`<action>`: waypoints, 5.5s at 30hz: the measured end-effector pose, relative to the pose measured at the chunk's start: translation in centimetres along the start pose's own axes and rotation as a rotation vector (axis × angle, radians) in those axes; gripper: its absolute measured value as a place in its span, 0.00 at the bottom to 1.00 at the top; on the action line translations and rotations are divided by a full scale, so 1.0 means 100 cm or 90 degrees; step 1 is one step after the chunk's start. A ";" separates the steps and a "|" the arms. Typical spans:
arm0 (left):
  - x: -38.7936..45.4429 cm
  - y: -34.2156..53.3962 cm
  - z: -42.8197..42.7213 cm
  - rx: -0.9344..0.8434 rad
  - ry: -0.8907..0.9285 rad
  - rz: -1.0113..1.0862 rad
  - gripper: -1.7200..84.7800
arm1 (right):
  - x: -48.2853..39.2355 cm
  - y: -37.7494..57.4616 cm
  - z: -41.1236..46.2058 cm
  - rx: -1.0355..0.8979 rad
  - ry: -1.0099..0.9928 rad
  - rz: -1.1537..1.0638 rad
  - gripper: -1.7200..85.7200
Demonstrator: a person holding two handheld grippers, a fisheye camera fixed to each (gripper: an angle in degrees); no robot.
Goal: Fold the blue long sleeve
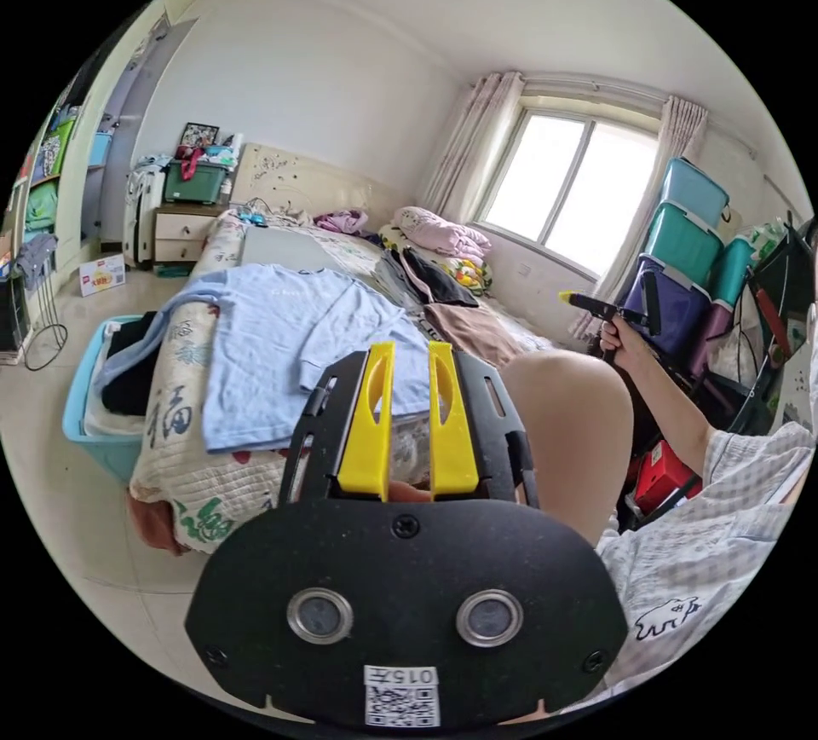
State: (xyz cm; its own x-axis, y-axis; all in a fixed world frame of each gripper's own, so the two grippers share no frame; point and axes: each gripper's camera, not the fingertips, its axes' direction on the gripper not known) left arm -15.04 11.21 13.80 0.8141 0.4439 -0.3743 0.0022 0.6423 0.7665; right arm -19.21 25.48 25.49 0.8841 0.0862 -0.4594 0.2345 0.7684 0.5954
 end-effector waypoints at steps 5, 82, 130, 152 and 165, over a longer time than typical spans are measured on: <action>0.018 -0.020 -0.002 0.026 -0.037 0.017 0.10 | 0.036 -0.011 0.038 -0.016 -0.047 0.022 0.02; -0.267 0.013 0.145 0.004 0.109 -0.234 0.08 | -0.081 0.026 0.530 -0.069 -0.074 -0.132 0.01; -0.400 -0.105 0.062 0.161 -0.328 -0.131 0.10 | -0.093 0.015 0.687 -0.253 -0.027 -0.232 0.01; 0.019 0.014 0.308 -0.241 -0.065 0.304 0.10 | 0.214 -0.110 0.537 -0.199 -0.455 0.060 0.14; 0.014 0.032 0.298 -0.200 0.202 0.309 0.12 | 0.243 -0.101 0.550 -0.285 -0.800 -0.080 0.05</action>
State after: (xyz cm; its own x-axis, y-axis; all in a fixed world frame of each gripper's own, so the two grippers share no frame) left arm 3.44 -4.72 31.28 0.4696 0.8606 -0.1972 -0.5303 0.4535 0.7163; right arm 22.17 -15.01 44.54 0.6923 -0.4514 0.5630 0.4029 0.8890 0.2174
